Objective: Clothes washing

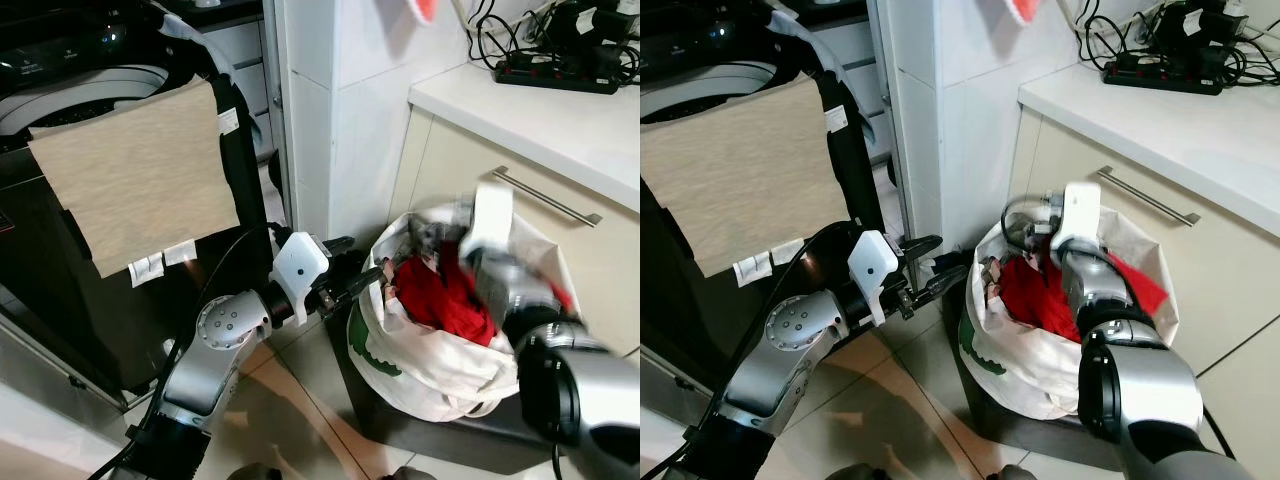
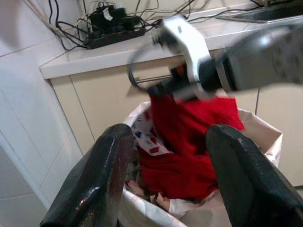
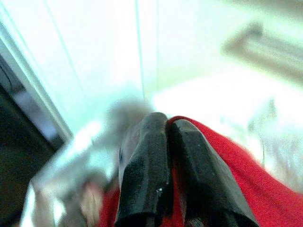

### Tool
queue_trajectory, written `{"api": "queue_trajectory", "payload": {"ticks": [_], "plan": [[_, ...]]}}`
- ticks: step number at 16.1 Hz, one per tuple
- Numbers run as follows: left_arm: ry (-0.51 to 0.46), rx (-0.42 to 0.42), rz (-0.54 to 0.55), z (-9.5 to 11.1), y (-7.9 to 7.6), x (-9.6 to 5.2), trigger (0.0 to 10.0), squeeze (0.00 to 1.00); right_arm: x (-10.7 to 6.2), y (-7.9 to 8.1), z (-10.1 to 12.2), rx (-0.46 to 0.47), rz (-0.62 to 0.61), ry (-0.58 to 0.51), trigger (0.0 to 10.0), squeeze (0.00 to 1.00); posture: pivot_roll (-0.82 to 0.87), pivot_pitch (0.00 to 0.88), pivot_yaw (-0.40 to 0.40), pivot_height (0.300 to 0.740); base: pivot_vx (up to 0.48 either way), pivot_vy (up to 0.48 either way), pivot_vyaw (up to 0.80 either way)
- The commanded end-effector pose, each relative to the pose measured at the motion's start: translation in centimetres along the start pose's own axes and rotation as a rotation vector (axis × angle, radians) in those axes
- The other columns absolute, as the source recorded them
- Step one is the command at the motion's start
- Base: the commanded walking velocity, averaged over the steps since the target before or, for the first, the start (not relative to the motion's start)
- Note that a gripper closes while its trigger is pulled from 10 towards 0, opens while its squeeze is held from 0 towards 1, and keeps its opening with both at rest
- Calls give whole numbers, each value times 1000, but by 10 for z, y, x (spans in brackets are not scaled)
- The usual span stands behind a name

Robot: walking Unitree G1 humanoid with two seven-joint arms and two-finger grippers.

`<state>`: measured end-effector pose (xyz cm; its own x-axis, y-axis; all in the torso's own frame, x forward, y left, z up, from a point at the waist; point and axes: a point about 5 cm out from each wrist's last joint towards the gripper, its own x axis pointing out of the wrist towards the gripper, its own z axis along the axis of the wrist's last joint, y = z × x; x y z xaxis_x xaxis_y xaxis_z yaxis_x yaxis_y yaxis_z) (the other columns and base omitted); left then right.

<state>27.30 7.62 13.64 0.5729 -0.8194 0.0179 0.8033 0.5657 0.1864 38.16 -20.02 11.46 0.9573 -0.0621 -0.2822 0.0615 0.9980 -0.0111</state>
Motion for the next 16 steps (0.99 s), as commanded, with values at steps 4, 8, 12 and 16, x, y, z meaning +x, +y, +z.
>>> {"api": "queue_trajectory", "payload": {"ticks": [4, 8, 12, 16], "plan": [[-7, 17, 11, 2, 4, 4, 10000, 0, 3, 4, 71, 2, 46, -250, 0, 0, -137, 0, 16, 724, 0, 0, 0], [-11, 33, 190, 4, 21, 10, 10000, 0, -19, 25, 173, -33, 171, -603, 0, 0, -144, 0, 19, 724, 0, 0, 0], [-37, -111, 451, 4, 40, 11, 10000, 0, -27, 29, 172, -87, 167, -643, 0, 0, -138, 0, 4, 724, 0, 0, 200], [-14, -100, 433, 0, 31, 12, 10000, 0, -12, 24, 92, -77, 118, -377, 4902, 0, -135, 0, 5, 724, 0, 0, 548]]}}
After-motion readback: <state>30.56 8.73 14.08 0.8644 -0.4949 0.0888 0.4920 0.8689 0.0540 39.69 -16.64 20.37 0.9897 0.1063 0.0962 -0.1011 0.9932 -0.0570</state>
